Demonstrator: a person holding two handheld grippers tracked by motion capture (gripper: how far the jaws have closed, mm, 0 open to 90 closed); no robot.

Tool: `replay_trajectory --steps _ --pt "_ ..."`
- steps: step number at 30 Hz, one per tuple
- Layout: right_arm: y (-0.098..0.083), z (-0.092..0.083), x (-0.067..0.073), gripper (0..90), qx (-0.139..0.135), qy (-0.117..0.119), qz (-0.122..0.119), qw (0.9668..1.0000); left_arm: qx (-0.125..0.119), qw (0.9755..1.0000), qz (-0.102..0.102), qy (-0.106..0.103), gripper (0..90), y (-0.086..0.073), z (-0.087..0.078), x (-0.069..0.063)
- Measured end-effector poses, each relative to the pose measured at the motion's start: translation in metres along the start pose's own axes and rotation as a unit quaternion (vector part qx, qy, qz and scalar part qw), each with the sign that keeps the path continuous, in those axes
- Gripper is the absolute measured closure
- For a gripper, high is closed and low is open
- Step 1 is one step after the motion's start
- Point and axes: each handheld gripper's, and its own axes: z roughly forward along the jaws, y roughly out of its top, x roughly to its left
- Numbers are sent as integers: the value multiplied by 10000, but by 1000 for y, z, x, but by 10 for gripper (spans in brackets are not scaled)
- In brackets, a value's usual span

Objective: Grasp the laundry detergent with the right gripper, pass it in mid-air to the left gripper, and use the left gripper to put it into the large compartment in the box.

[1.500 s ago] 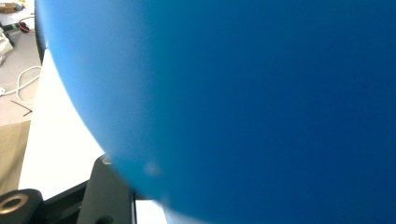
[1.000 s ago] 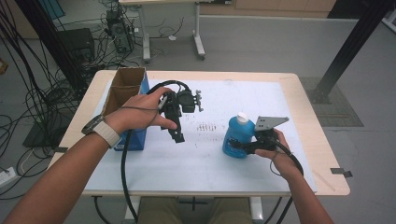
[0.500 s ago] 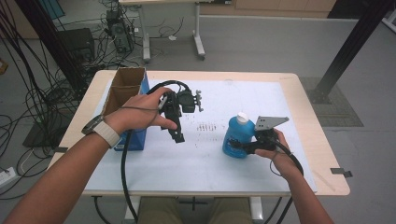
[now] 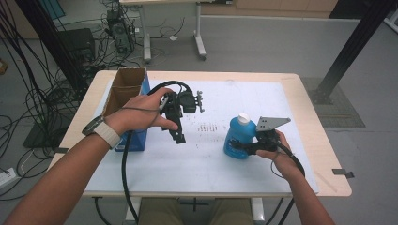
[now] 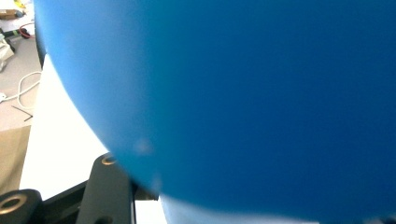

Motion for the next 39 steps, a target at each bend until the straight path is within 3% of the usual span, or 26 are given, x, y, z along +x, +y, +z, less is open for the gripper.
replay_trajectory --steps 30,39 --pt "4 -1 0 439 85 -8 -18 10000 -5 10000 -25 5 101 -2 -2 0" --pt "23 -12 7 439 61 133 -173 9997 -13 10000 -35 30 98 -2 -6 -3"
